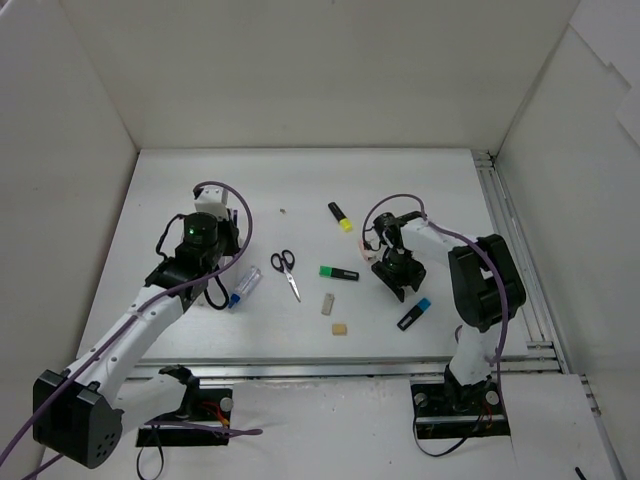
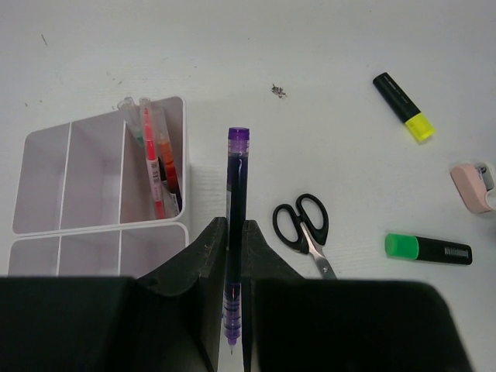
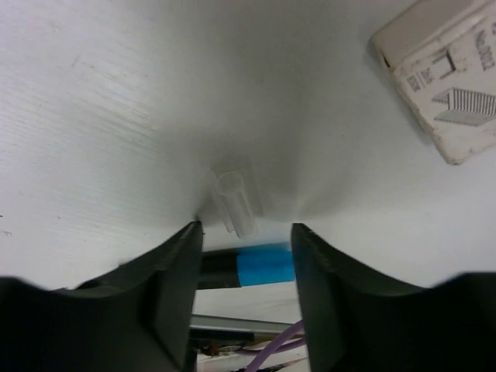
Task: Sort the stationery into containers
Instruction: Close the pen cap on the pen.
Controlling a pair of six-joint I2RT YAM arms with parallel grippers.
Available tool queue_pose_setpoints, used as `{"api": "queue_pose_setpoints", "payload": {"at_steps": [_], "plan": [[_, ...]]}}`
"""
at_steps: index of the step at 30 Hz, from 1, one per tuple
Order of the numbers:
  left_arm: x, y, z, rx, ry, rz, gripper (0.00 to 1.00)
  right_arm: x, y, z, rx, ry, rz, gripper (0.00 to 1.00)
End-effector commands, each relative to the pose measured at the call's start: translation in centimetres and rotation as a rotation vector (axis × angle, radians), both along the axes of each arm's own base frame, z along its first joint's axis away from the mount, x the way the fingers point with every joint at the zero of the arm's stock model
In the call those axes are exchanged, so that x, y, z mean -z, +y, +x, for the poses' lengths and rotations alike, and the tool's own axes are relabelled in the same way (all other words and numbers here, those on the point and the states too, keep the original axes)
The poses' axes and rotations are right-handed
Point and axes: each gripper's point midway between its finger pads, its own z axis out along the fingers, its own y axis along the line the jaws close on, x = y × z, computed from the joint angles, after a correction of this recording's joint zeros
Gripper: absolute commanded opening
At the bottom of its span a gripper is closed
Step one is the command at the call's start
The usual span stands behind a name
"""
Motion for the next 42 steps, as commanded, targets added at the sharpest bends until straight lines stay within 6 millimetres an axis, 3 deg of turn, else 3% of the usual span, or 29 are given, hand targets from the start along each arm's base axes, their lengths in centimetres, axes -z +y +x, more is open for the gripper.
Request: {"api": "queue_pose_setpoints", "payload": {"at_steps": [1,3,7,10,11,13,18,19,21,22,26,28,31,33,37,42], "plan": [[-4.5,-0.6,1.6,0.018,-0.119,-0.048,0.0,-0.6,0.5,0.3,-0.032,0.024,0.034,0.43],[-4.3,-0.7,1.8,0.017,-0.112,-0.043,0.0,-0.3,0.8,0.3,-0.036,0.04,0.041,0.33],[-4.1,-0.7,1.9,0.021,-0.105,-0.037,0.0,-0.4,1.5,0.5,-0.047,0.018,0.098,0.32],[-4.1,-0.5,2.2,0.016,-0.106,-0.035,0.0,-0.5,1.9,0.6,-0.048,-0.003,0.124,0.21],[-4.1,-0.6,2.2,0.019,-0.105,-0.035,0.0,-0.5,2.0,0.7,-0.05,-0.014,0.128,0.11],[-4.1,-0.6,2.1,0.024,-0.107,-0.036,0.0,-0.5,2.0,0.8,-0.048,-0.025,0.134,0.0],[-4.6,-1.3,1.6,0.059,-0.118,-0.07,0.0,-2.3,2.4,2.4,-0.042,-0.152,0.148,0.0],[-5.4,-1.7,1.7,0.079,-0.147,-0.092,0.0,-3.6,2.9,2.9,-0.045,-0.211,0.176,0.0],[-6.4,-3.1,1.2,0.152,-0.173,-0.143,0.0,-4.9,4.7,3.7,-0.087,-0.309,0.233,0.0],[-6.8,-3.6,1.0,0.169,-0.181,-0.175,0.0,-6.8,5.4,4.1,-0.098,-0.382,0.279,0.0],[-9.6,-5.3,0.2,0.258,-0.256,-0.295,0.0,-11.2,10.6,4.4,-0.21,-0.59,0.495,0.0],[-11.6,-6.2,-0.4,0.309,-0.311,-0.35,0.0,-13.1,12.0,3.8,-0.25,-0.665,0.567,0.0],[-13.9,-6.9,-1.3,0.351,-0.371,-0.455,0.0,-17.0,16.2,3.7,-0.311,-0.832,0.777,0.0],[-15.2,-7.1,-1.9,0.356,-0.393,-0.527,0.0,-18.9,18.5,2.2,-0.351,-0.866,0.915,0.0],[-17.5,-7.1,-2.9,0.376,-0.479,-0.653,0.0,-20.7,21.6,0.8,-0.355,-0.93,1.074,0.0],[-19.1,-8.9,-4.7,0.451,-0.549,-0.794,0.0,-22.3,25.1,-0.6,-0.38,-0.959,1.213,0.0]]}}
